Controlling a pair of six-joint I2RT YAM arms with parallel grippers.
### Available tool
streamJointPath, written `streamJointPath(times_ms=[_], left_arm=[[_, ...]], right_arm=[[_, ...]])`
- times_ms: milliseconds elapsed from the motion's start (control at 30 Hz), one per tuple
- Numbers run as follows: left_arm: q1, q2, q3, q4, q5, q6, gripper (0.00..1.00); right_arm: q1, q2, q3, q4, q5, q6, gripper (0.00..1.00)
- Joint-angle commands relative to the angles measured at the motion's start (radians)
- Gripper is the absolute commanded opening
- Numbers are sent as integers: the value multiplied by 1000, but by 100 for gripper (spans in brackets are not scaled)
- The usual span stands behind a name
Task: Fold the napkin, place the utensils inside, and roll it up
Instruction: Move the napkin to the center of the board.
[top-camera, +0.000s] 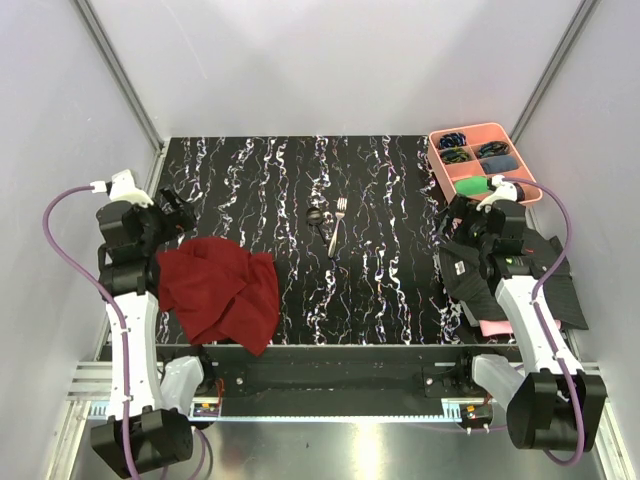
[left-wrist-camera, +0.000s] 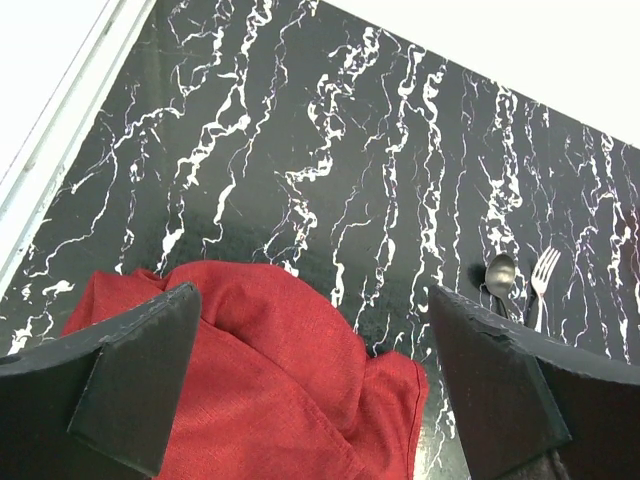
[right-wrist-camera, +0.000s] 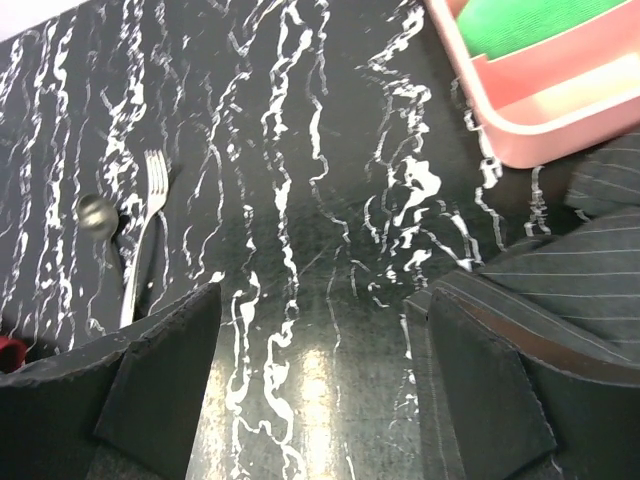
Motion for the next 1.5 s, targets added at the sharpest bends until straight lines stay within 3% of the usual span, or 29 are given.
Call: streamJointPath(times_ms=[0, 133, 200, 233, 267, 367, 567, 667, 967, 1100, 1167, 1200, 1300, 1333, 1367, 1467], left_arm=[[-3, 6, -12, 51, -15, 16, 99], [-72, 10, -59, 64, -9, -31, 99], [-146, 13, -104, 60, -122, -64, 99], [-246, 15, -113, 33, -174, -71, 99], [-302, 13, -125, 11, -308, -100, 99], [-459, 4, -186, -69, -536, -250, 99], [-462, -81, -367, -135, -593, -548, 99], [-462, -92, -426, -133, -640, -619, 99], [-462, 113, -452, 44, -528, -547, 99], [-462, 216, -464, 191, -408, -510, 81], [-462, 278, -469, 262, -296, -477, 55], [-462, 294, -469, 328, -267, -472, 33], [-468, 355, -443, 447, -175, -461, 15], [-474, 400, -396, 460, -141, -449, 5], [-485, 426, -364, 465, -130, -441, 0], [-555, 513, -242, 486, -103, -430, 0]], right_arm=[[-1, 29, 40, 57, -78, -9, 92], [-1, 32, 38, 61, -81, -3, 92], [-1, 29, 35, 64, -78, -1, 93], [-1, 28, 35, 66, -75, -1, 93], [-1, 28, 33, 64, -73, 2, 93], [-1, 20, 29, 63, -69, 5, 93], [-1, -6, 26, 49, -55, 5, 93], [1, -12, 24, 49, -47, 9, 94], [-1, -8, 23, 44, -38, 15, 94], [-1, 2, 23, 43, -32, 15, 94], [-1, 3, 24, 44, -27, 17, 94], [-1, 8, 26, 41, -29, 18, 94], [-1, 11, 27, 41, -35, 19, 94], [-1, 15, 29, 41, -36, 19, 94], [-1, 15, 32, 40, -38, 19, 94], [-1, 26, 44, 32, -45, 17, 93]])
